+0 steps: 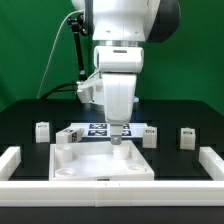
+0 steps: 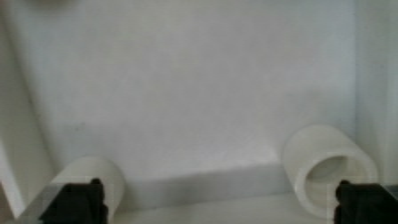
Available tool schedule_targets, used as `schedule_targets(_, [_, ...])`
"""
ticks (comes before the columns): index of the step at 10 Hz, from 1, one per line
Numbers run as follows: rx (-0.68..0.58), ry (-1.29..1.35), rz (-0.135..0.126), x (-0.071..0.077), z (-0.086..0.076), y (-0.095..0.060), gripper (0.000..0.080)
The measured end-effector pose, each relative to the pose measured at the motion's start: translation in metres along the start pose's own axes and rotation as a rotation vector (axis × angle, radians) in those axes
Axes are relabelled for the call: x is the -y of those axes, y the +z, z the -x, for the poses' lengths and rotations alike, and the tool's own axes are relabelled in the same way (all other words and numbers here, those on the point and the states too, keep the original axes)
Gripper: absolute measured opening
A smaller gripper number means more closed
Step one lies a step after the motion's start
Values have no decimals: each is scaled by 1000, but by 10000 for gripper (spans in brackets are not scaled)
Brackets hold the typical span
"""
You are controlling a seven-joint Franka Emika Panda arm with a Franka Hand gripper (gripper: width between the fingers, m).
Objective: Assemble one leg
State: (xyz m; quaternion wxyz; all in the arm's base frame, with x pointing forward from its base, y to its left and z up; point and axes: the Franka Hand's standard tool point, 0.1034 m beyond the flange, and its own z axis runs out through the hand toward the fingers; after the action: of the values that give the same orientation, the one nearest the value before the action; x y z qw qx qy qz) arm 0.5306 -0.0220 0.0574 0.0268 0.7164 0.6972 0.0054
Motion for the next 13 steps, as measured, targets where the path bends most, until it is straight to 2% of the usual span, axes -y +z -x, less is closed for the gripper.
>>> schedule_targets(4, [-2, -17, 3, 2, 0, 3, 650])
schedule_targets(6, [-7, -116, -2, 24, 10, 14, 650])
schedule_targets(9, [-1, -214, -18, 42, 22, 23, 650])
schedule_targets(13, [-7, -198, -57, 61, 36, 37, 650])
